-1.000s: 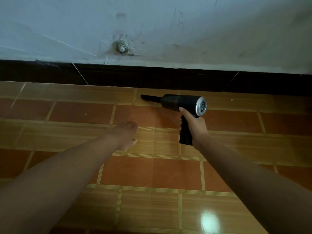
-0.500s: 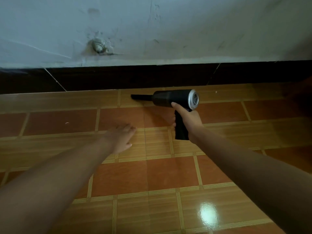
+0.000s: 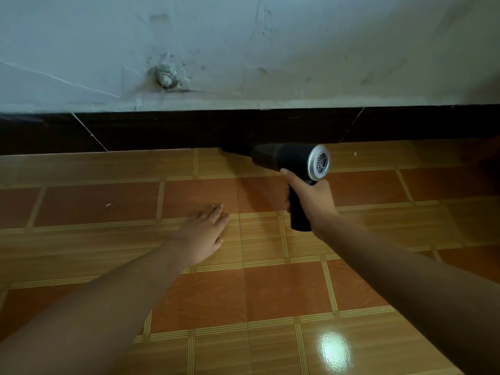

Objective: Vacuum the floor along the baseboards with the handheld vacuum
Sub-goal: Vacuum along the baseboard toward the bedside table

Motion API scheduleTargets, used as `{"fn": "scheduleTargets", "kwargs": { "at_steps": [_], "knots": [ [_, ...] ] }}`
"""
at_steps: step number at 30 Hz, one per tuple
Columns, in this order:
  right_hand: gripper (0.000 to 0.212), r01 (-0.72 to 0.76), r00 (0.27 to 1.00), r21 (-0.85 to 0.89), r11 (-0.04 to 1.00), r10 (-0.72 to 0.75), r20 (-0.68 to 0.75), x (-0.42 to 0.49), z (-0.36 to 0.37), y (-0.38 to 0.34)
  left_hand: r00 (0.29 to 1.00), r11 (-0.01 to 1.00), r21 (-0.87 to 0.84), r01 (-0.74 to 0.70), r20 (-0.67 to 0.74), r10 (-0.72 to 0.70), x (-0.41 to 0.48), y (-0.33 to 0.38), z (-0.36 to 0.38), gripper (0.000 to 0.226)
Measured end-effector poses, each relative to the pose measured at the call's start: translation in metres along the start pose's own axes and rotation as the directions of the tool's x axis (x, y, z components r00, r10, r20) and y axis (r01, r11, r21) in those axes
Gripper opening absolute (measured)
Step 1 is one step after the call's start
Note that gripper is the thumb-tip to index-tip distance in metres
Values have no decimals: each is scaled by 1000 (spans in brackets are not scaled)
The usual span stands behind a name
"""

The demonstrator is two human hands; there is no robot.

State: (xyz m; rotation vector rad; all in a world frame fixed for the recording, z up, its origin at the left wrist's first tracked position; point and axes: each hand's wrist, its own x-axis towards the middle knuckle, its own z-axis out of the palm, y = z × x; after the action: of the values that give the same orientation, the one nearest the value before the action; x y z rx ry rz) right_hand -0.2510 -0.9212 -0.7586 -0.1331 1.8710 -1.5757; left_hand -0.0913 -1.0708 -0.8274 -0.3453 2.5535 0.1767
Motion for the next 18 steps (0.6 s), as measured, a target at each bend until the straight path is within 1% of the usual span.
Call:
{"fn": "scheduleTargets", "kwargs": {
  "at_steps": [2,5,11,16,18],
  "knots": [
    [20,5,1000,-6,1000,-5,-1,1,1,2,1000,999,-30,14,-9,-14,1,-2,2,61],
    [19,16,1000,-43,999,-16,-2,3,2,5,1000,1000,-22,23,-16,-23,2,-4,5,61],
    [23,125,992,-232,965,-122,30,4,2,6,1000,999,37,9,-13,-9,2,-6,1,59],
    [20,256,966,-446,858,-249,75,1,-1,9,1000,999,37,10,0,-10,-1,-6,0,58],
    [21,306,949,-531,790,-300,100,2,-4,12,1000,999,32,18,3,-19,1,-6,1,57]
  ]
}}
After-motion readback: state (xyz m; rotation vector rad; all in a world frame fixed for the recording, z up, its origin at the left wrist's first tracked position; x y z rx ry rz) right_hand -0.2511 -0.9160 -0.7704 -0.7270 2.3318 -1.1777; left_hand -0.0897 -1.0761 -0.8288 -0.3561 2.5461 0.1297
